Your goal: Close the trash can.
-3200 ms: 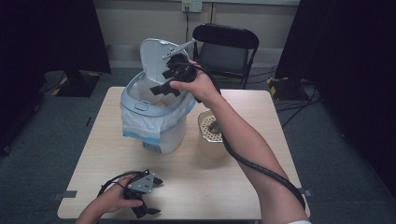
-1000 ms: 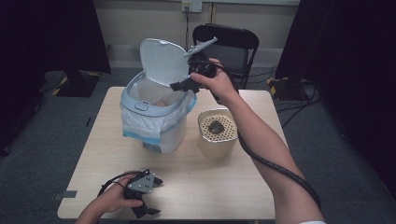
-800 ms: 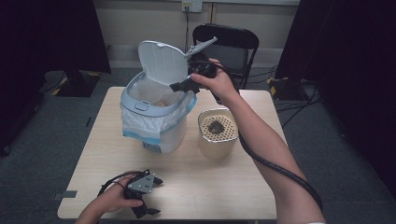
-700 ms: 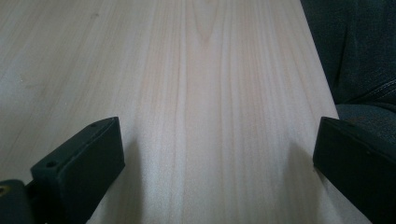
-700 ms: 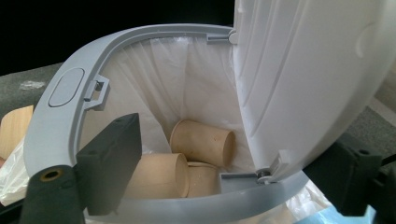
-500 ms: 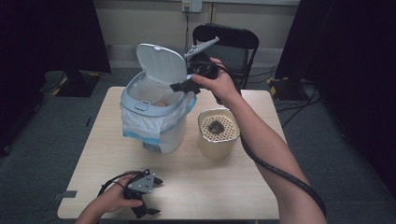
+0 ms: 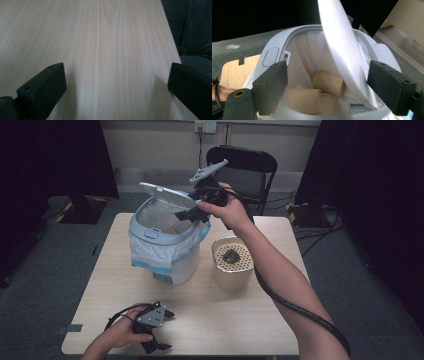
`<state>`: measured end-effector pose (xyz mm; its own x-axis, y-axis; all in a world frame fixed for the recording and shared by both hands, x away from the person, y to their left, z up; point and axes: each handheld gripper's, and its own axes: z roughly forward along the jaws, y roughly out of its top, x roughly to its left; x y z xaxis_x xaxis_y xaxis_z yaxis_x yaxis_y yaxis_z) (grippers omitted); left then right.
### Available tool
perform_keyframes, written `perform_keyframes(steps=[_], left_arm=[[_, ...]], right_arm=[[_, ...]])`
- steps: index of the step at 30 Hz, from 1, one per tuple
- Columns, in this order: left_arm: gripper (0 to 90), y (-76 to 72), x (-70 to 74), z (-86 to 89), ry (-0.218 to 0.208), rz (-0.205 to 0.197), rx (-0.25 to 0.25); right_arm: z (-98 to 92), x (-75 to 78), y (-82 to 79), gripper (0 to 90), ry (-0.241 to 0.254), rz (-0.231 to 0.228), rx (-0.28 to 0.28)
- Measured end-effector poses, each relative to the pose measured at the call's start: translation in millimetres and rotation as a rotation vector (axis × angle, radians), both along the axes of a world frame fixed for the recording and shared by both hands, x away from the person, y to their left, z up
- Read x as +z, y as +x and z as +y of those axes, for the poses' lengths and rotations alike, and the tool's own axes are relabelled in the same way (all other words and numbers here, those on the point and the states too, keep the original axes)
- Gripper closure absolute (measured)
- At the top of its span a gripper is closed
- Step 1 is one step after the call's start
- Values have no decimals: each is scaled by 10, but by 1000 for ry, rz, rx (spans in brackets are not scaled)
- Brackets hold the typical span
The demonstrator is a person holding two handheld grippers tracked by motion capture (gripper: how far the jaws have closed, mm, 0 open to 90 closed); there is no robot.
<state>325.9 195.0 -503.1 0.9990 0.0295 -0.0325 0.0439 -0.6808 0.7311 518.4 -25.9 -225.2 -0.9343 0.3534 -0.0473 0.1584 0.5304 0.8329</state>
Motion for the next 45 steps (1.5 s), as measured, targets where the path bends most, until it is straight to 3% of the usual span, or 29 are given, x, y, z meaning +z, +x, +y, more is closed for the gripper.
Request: perform_keyframes(steps=[10,15,25,33,45], left_arm=[[13,0,1,0,1,1,0],[13,8,5,5,9,-6,-7],[13,15,11,7,16,-14,-14],[13,14,12,8,18,-14,-13],[13,14,12,8,16,-18,-10]], right_arm=[[166,-22,-81,164,-21,11,39],[228,-40,-106,165,-2,30,60],[355,-94,-163,166,-49,34,73],[382,-108,-174,181,-27,68,95],[433,-193,-169,381,-45,80,117]])
